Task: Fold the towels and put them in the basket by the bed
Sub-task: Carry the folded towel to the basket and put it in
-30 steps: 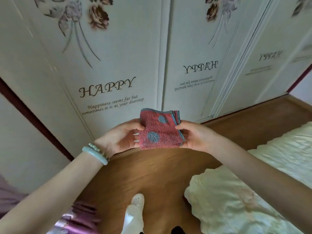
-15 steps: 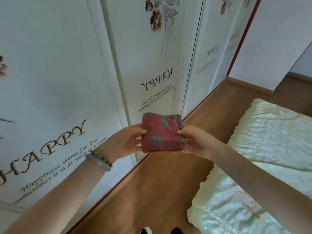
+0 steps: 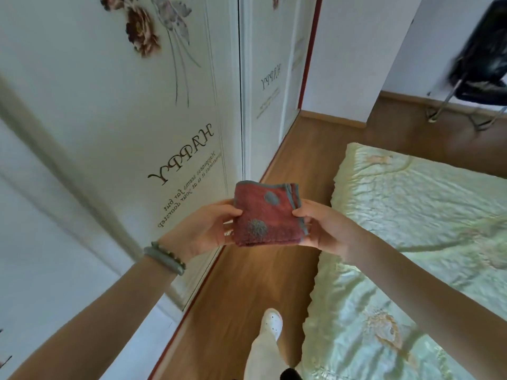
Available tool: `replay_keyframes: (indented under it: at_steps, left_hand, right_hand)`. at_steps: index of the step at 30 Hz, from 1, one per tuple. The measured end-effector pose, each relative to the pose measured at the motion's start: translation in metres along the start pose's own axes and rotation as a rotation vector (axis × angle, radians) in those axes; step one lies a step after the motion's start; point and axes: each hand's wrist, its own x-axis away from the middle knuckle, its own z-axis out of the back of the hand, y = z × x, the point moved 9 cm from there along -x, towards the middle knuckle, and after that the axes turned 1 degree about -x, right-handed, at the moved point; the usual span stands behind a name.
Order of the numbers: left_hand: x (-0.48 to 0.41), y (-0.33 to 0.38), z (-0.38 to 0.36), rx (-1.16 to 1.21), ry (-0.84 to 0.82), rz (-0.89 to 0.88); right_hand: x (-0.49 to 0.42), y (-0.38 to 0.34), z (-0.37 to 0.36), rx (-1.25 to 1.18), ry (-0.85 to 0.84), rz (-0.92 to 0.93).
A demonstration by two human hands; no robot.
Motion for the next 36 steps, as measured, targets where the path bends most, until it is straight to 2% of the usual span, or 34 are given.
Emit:
replay_keyframes:
  at_steps: [10, 26, 36]
  left_hand:
    - [-0.206, 0.102, -0.012, -0.062, -0.052, 0.004]
    - [-0.492, 0.210, -0.039, -0.135, -0.223, 0.114]
    - [-0.671, 0.316, -0.057, -0.161, -0.330, 0.168]
  right_hand:
    - [-0.116, -0.133, 0.118, -0.054, 0.123, 0.060]
    - [-0.266, -0.297, 0.277, -0.107, 0.363, 0.131]
    - [-0.376, -0.429, 0.356, -0.132, 0.368, 0.206]
